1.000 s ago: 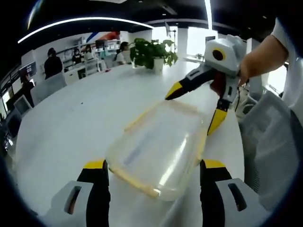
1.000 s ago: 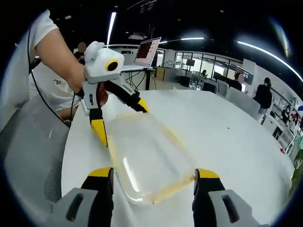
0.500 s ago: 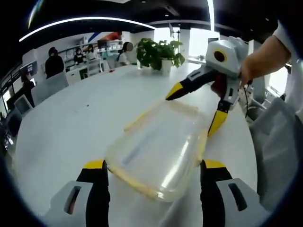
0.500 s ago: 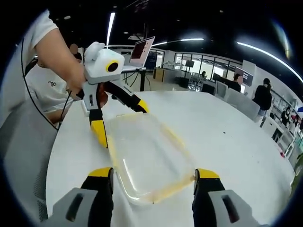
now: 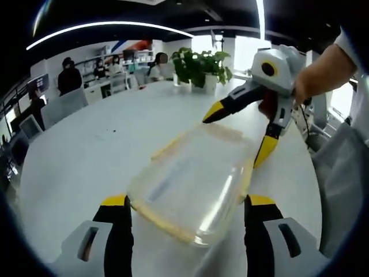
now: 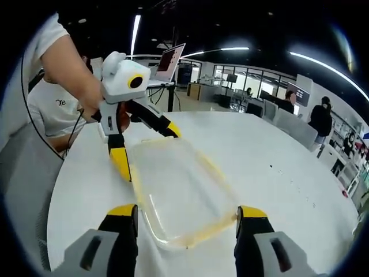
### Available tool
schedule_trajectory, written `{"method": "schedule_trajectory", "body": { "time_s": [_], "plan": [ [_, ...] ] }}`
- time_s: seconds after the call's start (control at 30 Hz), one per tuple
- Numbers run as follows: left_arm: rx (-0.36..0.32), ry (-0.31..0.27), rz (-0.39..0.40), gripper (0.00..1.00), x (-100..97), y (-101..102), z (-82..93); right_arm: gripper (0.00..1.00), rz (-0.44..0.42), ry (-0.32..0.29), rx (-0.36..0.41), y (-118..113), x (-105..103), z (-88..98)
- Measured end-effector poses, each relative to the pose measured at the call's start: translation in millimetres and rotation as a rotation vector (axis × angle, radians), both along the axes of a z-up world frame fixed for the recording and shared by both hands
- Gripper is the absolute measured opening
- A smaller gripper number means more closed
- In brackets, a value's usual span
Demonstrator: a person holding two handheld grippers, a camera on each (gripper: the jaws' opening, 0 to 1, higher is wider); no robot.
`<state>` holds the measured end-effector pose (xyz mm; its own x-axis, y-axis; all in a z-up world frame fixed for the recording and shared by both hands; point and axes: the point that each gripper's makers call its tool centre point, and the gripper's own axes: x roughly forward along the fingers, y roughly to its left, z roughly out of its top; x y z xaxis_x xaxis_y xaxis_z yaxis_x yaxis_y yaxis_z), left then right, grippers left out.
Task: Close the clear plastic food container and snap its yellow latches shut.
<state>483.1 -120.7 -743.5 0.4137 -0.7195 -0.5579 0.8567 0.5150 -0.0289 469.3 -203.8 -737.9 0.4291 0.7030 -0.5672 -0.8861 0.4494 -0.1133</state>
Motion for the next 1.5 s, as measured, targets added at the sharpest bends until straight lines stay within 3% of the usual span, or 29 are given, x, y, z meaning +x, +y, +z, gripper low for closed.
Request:
{"method": "schedule_trajectory", "body": {
  "time_s": [0.2,0.27,0.53,0.7,0.9,1.07,1.23,1.5],
  "plan": [
    [-0.003,-0.003,0.022,0.78,0.9,1,2.0,0.66,0.006,-0.017,-0.006,-1,1,3.3],
    [-0.004,0.001,0.023,0.78,1.0,2,2.1,0.65,0.000,-0.005,0.034,2,1,9.3],
    [-0.005,-0.002,0.024,0.85,-1.7,4,9.7,0.70,0.000,-0.008,0.020,2,-2,11.8],
    [-0.007,-0.003,0.023,0.87,-7.5,4,15.2,0.78,-0.005,-0.004,0.017,1,-5,13.4],
    [-0.033,0.005,0.039,0.92,-13.4,3,23.7,0.98,-0.081,0.001,0.010,-5,-2,17.8],
    [-0.047,-0.005,0.051,0.99,-21.0,2,34.4,0.99,-0.112,0.030,0.034,-8,-8,24.2],
    [-0.058,-0.009,0.035,0.99,-33.4,1,42.9,0.99,-0.126,-0.001,0.036,-9,-14,35.2],
    [-0.051,-0.036,0.032,0.99,-55.8,1,53.3,0.99,-0.137,-0.001,0.070,-9,-30,51.5]
  ]
}}
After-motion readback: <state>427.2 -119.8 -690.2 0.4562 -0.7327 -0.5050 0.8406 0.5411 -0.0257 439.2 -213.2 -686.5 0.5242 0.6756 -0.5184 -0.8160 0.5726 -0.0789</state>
